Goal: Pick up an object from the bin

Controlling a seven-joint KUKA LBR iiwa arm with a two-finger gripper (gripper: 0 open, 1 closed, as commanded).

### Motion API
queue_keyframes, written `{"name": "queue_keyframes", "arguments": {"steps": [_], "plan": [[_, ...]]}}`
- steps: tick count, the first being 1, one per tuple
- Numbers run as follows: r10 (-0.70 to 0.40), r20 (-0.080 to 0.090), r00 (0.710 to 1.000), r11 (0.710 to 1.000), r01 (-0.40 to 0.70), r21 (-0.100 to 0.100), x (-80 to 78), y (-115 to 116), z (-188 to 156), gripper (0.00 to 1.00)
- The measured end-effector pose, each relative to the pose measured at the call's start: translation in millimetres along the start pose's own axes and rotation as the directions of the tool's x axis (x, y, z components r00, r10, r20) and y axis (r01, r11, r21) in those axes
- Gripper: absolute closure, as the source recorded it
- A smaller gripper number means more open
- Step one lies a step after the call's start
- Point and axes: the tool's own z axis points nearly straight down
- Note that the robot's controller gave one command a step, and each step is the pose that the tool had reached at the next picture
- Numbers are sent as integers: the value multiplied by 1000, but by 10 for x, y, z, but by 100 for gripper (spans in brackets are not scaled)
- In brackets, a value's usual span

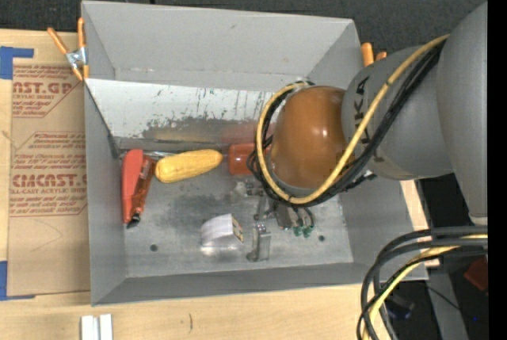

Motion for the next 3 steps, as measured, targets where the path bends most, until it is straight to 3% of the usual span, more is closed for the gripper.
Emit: {"name": "queue_keyframes", "arguments": {"steps": [1,2,3], "plan": [[-15,-1,1000,1000,15,-3,81,437,501,100],[-14,-1,1000,1000,14,-3,81,436,502,100],[1,-5,1000,1000,-1,-2,91,371,-1399,100]]}}
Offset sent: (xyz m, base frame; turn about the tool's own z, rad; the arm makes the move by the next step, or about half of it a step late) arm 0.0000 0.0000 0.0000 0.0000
